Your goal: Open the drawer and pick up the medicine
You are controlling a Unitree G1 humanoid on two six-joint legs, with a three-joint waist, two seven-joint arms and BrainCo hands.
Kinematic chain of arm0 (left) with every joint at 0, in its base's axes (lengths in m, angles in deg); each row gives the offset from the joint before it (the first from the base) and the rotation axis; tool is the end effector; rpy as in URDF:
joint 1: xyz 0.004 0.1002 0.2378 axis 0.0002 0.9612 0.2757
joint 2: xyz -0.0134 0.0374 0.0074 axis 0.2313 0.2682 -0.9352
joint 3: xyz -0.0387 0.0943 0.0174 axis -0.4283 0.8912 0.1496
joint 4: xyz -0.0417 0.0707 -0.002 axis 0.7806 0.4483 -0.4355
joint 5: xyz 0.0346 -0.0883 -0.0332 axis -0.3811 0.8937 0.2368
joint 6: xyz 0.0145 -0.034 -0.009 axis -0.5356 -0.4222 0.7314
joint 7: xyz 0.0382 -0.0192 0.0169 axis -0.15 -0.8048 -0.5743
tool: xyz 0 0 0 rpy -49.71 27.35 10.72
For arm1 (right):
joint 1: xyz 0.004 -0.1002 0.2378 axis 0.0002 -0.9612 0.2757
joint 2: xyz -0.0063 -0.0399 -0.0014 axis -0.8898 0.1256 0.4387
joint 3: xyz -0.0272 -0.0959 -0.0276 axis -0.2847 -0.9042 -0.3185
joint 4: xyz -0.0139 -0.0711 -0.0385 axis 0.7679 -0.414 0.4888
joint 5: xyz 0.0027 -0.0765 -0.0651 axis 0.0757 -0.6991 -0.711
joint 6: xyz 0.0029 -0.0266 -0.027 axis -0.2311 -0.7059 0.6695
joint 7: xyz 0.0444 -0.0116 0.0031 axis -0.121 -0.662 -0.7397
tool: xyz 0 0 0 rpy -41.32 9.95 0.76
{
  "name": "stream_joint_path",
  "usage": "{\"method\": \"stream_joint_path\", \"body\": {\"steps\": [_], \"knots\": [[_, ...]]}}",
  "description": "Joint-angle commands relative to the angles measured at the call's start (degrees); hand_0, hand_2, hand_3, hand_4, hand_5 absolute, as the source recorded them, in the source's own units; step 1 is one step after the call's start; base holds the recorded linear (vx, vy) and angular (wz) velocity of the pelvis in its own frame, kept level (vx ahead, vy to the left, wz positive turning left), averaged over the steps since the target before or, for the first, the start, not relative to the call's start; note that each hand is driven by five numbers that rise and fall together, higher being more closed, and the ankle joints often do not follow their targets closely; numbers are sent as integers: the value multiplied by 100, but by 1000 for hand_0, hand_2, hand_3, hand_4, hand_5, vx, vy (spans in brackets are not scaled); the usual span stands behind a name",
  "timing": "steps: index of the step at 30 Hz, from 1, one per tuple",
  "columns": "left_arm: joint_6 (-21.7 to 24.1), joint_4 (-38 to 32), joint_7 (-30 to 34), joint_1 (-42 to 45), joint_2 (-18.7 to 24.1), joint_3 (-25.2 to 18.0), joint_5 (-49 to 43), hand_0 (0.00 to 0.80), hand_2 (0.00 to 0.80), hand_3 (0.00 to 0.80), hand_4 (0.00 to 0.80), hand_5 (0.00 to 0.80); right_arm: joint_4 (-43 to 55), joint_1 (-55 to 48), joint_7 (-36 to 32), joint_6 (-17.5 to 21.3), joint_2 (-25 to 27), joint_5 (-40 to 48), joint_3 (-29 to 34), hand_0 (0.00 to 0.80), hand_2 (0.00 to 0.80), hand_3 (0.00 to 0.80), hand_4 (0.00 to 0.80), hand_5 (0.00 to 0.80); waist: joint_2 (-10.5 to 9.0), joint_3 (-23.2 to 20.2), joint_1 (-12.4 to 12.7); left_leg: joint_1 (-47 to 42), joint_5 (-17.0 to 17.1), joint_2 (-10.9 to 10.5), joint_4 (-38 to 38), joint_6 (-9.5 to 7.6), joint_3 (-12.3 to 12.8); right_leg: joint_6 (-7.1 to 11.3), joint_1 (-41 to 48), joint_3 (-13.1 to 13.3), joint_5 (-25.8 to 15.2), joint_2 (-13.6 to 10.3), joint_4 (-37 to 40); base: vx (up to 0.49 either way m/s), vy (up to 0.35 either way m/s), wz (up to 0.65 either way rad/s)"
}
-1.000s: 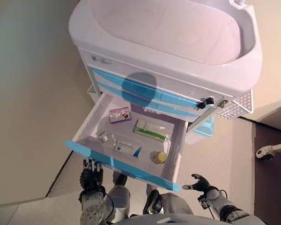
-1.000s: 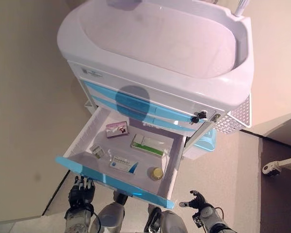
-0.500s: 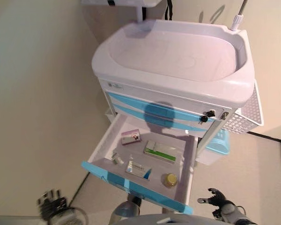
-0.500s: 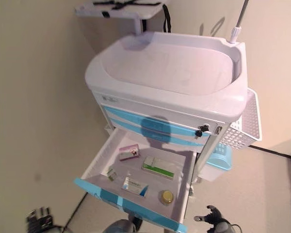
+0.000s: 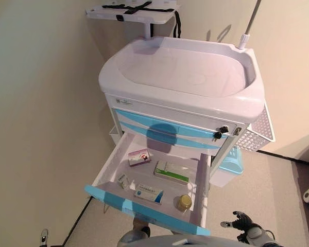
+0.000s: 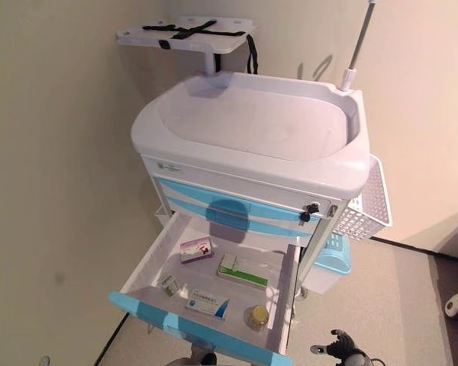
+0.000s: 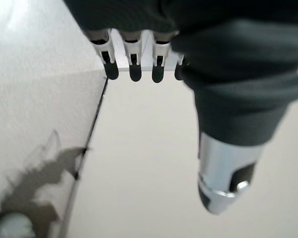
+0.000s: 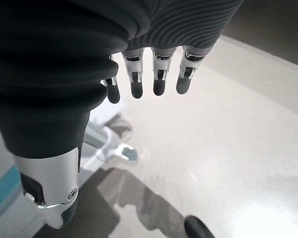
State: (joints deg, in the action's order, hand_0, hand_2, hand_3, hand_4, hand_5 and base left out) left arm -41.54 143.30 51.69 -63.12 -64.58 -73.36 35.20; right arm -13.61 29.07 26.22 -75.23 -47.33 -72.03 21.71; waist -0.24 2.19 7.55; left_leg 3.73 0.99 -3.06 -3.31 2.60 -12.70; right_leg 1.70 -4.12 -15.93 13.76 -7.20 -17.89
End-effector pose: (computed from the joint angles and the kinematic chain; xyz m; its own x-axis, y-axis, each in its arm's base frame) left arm 0.0067 0.2966 -0.0894 0.0925 0.6645 -0.7415 -0.9955 0.0771 -0.0551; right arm 0.0861 -0.2592 -0.1018 0.4366 -0.3282 -0.8376 -0.2548 0.8478 -0.4650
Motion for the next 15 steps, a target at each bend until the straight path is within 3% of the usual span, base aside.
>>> {"method": "stream_joint_path", "body": {"steps": [1,2,3,6,7,8,9,10,11,13,15], "knots": [[-84,448,247,25,463,-98,-933,0,0,0,0,0,-4,334,6,118,111,241,-269,0,0,0,0,0,27,206,-88,-78,-261,-472,22,-423,180,399,141,396,-1092,-96,903,20,12,-17],[-82,463,256,19,472,-100,-935,0,0,0,0,0,-4,334,6,118,108,242,-268,0,0,0,0,0,25,205,-82,-79,-261,-470,25,-423,185,399,141,401,-1094,-93,906,29,26,-22],[-247,994,353,45,650,81,-1645,0,0,0,0,0,-29,346,-17,144,105,281,-288,0,0,0,0,0,30,194,-135,-99,-257,-438,63,-420,231,407,143,457,-1123,-66,967,12,15,-23],[-380,1386,493,35,763,347,-2375,0,0,0,0,0,-9,356,-46,173,119,305,-315,0,0,0,0,0,27,197,-183,-120,-238,-411,117,-413,294,414,148,509,-1163,-35,1035,0,24,-20],[-369,1324,494,46,720,550,-2678,0,0,0,0,0,-28,361,-48,178,139,304,-321,0,0,0,0,0,30,197,-196,-120,-232,-403,132,-414,311,418,147,523,-1184,-24,1060,-19,32,-15],[-451,1223,604,138,556,1028,-3349,0,0,0,0,0,-73,371,-51,183,184,308,-315,0,0,0,0,0,42,208,-233,-113,-207,-385,168,-419,347,430,148,537,-1241,-10,1137,-19,32,-16],[-452,1221,602,140,553,1031,-3351,0,0,0,0,0,-72,368,-52,183,188,308,-314,0,0,0,0,0,47,208,-229,-116,-208,-383,171,-419,349,430,151,539,-1243,-8,1141,-28,52,-11],[-523,1180,763,222,366,1530,-3876,0,0,0,0,0,-122,398,-52,180,261,318,-263,0,0,0,0,0,59,217,-279,-107,-189,-371,192,-421,393,443,146,561,-1310,1,1216,0,0,0],[-523,1179,762,222,363,1533,-3877,0,0,0,0,0,-122,396,-52,180,264,318,-261,0,0,0,0,0,63,218,-275,-110,-190,-369,193,-421,396,443,148,563,-1311,3,1218,-27,63,-4],[-641,1298,1005,283,225,2200,-4700,0,0,0,0,0,-183,437,-57,188,435,295,-181,0,0,0,0,0,76,238,-359,-103,-179,-336,221,-427,473,465,136,605,-1389,16,1311,-21,50,-8],[-669,1379,1044,277,233,2358,-4967,0,0,0,0,0,-229,468,-68,190,468,276,-182,0,0,0,0,0,77,248,-366,-113,-184,-326,226,-428,498,467,140,625,-1401,20,1327,-10,35,-14]]}}
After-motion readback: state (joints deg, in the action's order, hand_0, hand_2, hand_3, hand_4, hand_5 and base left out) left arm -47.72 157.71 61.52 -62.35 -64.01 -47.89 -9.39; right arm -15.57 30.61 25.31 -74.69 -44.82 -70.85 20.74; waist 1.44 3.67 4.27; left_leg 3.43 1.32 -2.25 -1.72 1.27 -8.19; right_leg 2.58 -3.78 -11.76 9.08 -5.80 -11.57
